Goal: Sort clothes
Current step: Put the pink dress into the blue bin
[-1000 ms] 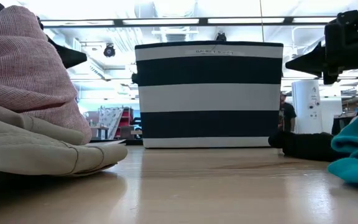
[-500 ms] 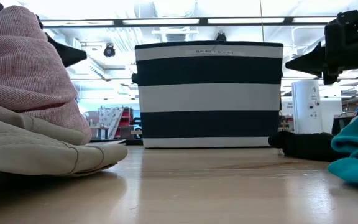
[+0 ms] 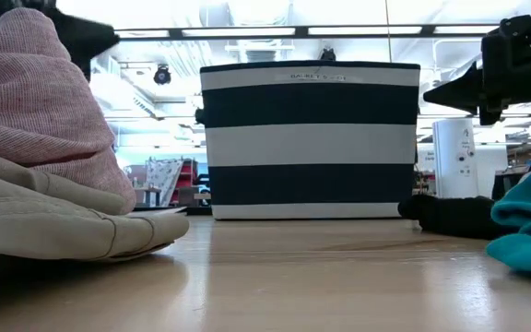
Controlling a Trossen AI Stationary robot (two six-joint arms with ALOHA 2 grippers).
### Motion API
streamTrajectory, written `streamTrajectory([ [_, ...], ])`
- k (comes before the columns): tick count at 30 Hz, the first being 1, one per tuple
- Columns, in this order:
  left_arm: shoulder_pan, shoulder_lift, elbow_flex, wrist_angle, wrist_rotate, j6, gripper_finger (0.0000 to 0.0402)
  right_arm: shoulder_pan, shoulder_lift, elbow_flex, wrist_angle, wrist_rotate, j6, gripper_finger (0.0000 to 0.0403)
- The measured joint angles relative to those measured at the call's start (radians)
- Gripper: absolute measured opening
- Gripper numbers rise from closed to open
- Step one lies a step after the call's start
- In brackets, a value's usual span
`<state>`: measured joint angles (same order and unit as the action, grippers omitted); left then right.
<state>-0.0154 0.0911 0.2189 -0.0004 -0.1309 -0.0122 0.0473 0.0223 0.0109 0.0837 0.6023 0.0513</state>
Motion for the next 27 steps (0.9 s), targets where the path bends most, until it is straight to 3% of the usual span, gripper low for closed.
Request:
streamTrajectory([
  [8,-0.002,0.203,0.198,-0.249,0.053,-0.030,0.0146,0.000,0.000,0.000,0.000,0.000,0.000,0.0000],
  [16,-0.013,0.438,0.305,-0.349,0.176,-0.107,0.0207,0.000,0.000,0.000,0.000,0.000,0.000,0.0000],
  [23,-0.117,0.617,0.335,-0.341,0.185,-0.148,0.0226,0.000,0.000,0.000,0.000,0.000,0.000,0.0000],
  [27,-0.222,0.718,0.391,-0.338,0.138,-0.168,0.0231,0.000,0.000,0.000,0.000,0.000,0.000,0.0000],
])
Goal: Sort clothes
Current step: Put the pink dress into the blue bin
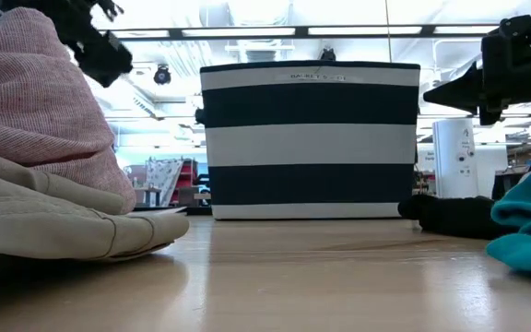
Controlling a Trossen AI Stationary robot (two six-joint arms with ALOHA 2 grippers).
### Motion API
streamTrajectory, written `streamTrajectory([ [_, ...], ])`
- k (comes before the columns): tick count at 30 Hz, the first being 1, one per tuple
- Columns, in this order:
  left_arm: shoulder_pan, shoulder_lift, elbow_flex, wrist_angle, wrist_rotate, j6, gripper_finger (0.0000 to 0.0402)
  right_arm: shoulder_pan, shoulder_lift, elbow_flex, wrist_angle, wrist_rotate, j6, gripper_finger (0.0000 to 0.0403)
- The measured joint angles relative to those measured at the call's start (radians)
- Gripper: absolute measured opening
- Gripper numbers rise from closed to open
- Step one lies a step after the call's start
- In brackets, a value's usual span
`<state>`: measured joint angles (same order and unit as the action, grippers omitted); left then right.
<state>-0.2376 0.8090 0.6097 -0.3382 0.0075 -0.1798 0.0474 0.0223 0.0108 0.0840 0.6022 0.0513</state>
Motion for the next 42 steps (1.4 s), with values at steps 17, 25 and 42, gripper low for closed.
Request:
streamTrajectory([
  [17,-0.388,0.508,0.366,-0.284,-0.207,-0.384,0.0294,0.000,0.000,0.000,0.000,0.000,0.000,0.0000],
  [25,-0.384,0.692,0.391,-0.317,-0.227,-0.510,0.0337,0.000,0.000,0.000,0.000,0.000,0.000,0.0000],
  [42,-0.352,0.974,0.394,-0.248,-0.213,-0.560,0.0248,0.000,0.000,0.000,0.000,0.000,0.000,0.0000],
])
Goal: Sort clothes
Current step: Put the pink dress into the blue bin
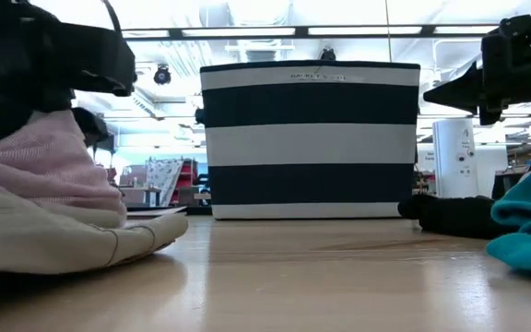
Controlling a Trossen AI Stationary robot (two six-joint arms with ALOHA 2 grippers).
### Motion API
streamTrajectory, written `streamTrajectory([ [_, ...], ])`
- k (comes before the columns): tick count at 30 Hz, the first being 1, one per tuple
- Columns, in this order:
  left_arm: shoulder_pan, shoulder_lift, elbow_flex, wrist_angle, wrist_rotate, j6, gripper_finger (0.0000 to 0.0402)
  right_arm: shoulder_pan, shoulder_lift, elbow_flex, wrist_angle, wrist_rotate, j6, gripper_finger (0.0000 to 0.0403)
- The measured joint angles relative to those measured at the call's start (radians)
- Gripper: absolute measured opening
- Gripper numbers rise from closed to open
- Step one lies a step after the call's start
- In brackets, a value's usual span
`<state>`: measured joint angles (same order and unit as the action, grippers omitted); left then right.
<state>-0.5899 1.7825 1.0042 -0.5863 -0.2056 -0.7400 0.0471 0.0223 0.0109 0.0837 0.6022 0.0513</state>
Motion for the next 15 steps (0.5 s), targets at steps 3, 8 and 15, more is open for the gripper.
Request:
streamTrajectory([
  [3,0.010,0.017,0.001,0.037,0.007,0.014,0.0218,0.000,0.000,0.000,0.000,0.000,0.000,0.0000],
  [8,0.040,0.016,-0.003,0.110,0.009,0.024,0.0134,0.000,0.000,0.000,0.000,0.000,0.000,0.0000],
  [15,0.068,-0.043,-0.009,0.120,0.010,0.122,0.0030,0.000,0.000,0.000,0.000,0.000,0.000,0.0000],
])
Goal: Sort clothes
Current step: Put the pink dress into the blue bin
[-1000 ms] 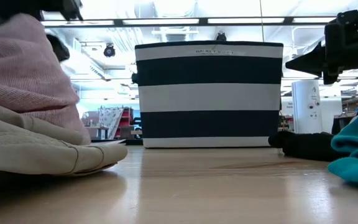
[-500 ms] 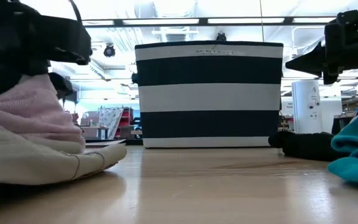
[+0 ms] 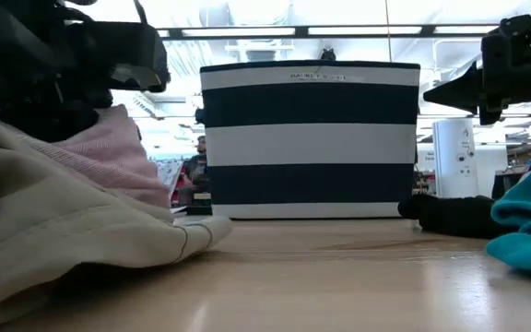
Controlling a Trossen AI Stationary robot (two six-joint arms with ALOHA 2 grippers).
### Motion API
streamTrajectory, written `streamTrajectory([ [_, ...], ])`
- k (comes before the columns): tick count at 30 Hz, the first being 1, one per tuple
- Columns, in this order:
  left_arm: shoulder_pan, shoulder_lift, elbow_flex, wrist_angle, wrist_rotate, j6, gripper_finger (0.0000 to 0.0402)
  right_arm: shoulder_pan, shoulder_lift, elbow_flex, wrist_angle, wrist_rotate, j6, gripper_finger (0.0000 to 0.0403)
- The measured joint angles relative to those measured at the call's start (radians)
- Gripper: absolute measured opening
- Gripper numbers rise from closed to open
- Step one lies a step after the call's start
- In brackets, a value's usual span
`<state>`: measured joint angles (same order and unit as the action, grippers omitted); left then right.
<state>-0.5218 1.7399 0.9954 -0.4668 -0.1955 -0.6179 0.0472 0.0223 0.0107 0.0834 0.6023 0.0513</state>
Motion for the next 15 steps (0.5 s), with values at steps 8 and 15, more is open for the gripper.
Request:
streamTrajectory([
  [8,0.064,-0.208,-0.001,-0.004,-0.127,0.060,0.0033,0.000,0.000,0.000,0.000,0.000,0.000,0.0000],
  [15,0.075,-0.402,-0.001,0.006,-0.243,0.061,0.0032,0.000,0.000,0.000,0.000,0.000,0.000,0.0000],
])
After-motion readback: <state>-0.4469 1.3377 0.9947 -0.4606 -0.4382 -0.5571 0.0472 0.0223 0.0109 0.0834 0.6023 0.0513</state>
